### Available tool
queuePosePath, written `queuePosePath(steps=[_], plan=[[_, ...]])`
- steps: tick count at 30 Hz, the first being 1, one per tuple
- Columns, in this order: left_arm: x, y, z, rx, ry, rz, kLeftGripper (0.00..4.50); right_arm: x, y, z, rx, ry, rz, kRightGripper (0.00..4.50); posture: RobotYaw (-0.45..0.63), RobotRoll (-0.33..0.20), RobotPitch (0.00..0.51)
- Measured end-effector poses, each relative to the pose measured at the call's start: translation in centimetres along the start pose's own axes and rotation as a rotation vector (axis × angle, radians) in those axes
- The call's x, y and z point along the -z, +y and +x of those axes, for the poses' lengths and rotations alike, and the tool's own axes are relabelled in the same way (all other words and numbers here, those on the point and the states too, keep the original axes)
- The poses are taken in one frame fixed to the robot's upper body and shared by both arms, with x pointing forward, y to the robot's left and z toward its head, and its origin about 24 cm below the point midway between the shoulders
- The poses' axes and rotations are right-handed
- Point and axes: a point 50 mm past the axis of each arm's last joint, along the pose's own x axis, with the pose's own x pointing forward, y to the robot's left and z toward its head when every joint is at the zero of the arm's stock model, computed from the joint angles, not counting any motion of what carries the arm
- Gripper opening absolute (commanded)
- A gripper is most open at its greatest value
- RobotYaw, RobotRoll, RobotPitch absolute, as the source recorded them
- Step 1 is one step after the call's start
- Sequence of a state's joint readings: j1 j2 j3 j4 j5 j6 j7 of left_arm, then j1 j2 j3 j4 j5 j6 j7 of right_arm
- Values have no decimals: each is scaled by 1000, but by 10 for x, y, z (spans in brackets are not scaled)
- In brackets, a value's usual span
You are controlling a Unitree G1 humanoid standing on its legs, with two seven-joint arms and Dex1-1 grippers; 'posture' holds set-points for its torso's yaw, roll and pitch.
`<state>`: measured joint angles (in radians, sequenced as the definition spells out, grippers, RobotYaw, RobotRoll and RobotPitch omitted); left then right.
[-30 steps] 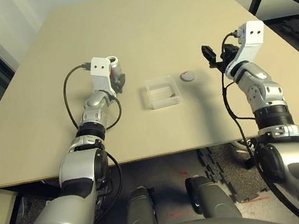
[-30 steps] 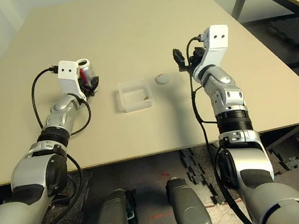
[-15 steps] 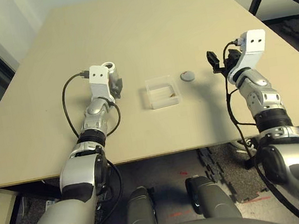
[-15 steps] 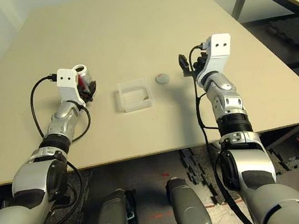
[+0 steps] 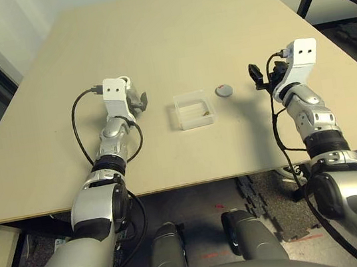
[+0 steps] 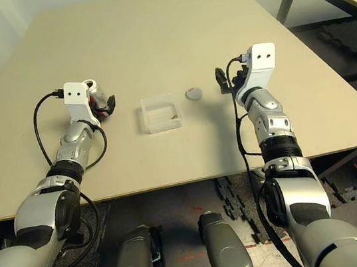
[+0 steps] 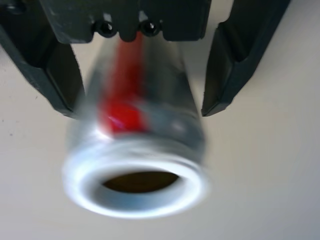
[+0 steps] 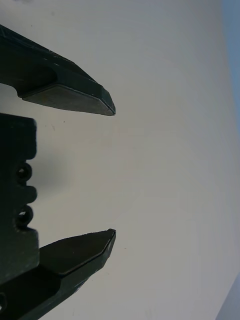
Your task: Pour the medicine from the bottle into the box.
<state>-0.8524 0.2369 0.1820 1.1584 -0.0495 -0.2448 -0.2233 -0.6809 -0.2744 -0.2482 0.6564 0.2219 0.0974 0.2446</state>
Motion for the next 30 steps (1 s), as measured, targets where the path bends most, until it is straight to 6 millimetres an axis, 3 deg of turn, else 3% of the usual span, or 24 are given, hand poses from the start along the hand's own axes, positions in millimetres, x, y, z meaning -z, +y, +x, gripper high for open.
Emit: queuePosePath(steps=[20,30], plan=[[2,1,-5,25,-40,8,4435,-2,-5,-1,2,-2,-12,4500,-112,0,96],[6,8,-26,28,-96,4,4435,5,-9,-9,9,17,-11,4500,-93,0,97]])
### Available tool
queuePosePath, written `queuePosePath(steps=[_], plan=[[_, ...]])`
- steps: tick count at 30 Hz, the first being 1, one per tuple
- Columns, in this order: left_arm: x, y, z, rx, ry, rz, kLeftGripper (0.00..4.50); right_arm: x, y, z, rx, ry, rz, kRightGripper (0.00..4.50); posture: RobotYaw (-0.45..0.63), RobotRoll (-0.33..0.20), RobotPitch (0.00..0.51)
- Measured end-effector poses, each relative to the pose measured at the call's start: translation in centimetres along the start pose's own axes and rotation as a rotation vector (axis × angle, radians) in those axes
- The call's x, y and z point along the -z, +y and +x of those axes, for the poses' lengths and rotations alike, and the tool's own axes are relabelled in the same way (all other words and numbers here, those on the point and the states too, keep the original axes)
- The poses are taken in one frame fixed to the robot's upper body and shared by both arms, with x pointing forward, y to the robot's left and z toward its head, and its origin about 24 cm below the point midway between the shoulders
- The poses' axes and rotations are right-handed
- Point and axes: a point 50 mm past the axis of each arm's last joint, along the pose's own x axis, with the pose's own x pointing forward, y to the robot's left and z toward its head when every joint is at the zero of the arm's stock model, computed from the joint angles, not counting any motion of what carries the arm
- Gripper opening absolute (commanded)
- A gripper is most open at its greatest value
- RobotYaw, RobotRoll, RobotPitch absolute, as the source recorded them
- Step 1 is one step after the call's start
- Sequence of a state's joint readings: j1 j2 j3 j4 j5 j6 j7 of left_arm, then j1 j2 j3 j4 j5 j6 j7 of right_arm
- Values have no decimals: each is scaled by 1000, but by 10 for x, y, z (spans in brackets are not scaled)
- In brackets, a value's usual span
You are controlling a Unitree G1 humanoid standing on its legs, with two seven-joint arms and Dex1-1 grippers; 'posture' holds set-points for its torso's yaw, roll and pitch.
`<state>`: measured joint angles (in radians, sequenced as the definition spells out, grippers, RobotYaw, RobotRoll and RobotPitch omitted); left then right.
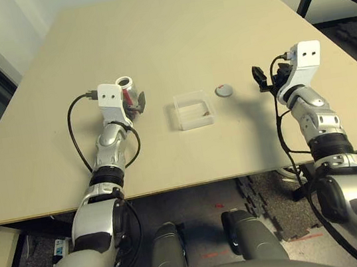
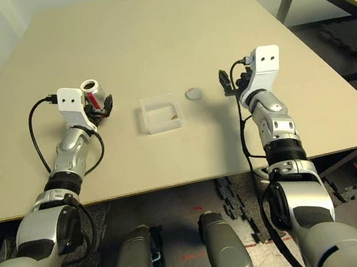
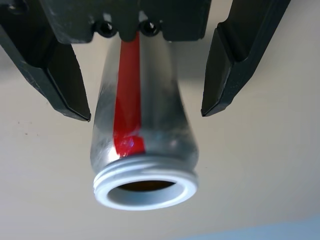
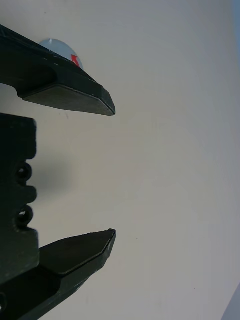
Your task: Pour the medicine from the bottle into the box.
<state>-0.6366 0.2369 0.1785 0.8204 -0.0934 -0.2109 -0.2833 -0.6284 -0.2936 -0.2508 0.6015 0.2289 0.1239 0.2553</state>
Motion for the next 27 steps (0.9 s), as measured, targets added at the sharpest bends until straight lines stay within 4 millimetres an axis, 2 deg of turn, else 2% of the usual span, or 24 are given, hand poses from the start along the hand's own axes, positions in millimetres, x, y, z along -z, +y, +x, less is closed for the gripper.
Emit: queuePosePath(steps=[14,18,22,27], plan=[[-5,6,-55,-14,8,2,4435,-4,-3,-2,5,-8,7,4500,-67,0,95],[-8,14,-74,-40,11,-6,4435,-7,-14,-9,25,-16,-2,4500,-52,0,93],[-23,52,-79,-153,-40,2,4435,-10,-32,-20,80,-30,-7,4500,-38,0,92],[-43,113,-63,-311,-96,-3,4435,-15,-46,-25,132,-43,-22,4500,-52,0,95]])
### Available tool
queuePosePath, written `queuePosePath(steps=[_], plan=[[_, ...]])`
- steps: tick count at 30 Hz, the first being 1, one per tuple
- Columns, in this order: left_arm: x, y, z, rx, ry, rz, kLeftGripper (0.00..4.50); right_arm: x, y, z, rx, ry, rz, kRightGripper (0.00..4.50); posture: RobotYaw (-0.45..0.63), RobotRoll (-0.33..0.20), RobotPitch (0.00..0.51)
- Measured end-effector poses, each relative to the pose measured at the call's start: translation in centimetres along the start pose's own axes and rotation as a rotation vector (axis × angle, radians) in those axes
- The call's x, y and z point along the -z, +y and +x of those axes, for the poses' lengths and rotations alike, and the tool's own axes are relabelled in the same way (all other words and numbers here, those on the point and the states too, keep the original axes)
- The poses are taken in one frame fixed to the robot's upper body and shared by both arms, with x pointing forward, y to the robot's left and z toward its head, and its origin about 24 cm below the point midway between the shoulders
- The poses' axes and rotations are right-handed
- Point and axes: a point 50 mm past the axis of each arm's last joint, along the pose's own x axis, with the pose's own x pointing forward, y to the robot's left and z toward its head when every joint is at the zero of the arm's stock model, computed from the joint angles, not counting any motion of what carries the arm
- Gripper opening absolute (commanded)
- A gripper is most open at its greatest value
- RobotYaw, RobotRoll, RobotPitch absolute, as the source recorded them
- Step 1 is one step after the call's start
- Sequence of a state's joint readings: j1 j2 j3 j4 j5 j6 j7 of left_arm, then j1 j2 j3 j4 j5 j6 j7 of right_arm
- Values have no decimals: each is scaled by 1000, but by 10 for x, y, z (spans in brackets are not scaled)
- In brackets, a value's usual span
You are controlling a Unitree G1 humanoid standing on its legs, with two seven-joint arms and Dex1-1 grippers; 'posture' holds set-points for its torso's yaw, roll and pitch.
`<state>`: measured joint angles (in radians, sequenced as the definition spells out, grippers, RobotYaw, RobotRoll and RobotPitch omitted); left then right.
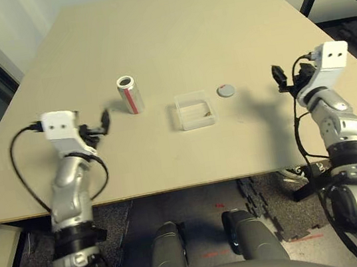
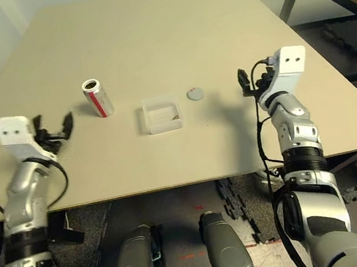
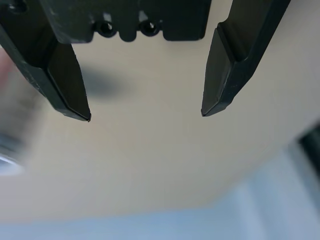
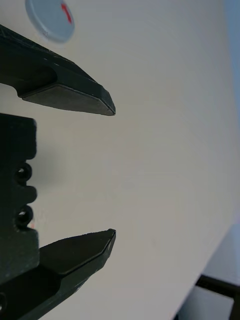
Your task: Pour the medicine from the bottle into the box.
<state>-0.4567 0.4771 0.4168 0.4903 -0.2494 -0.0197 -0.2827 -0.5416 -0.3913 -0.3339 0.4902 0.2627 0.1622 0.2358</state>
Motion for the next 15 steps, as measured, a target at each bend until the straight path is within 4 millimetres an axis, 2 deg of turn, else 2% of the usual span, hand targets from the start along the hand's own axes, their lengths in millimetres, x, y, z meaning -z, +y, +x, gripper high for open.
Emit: queuePosePath(steps=[3,7,15], plan=[[-11,17,15,-39,-32,16,4435,-2,-7,0,29,3,-25,4500,-64,0,100],[-7,27,27,-56,7,14,4435,-3,-12,6,75,25,-29,4500,-78,0,101],[-1,33,30,-96,44,11,4435,-6,-25,16,134,36,-16,4500,-69,0,90]])
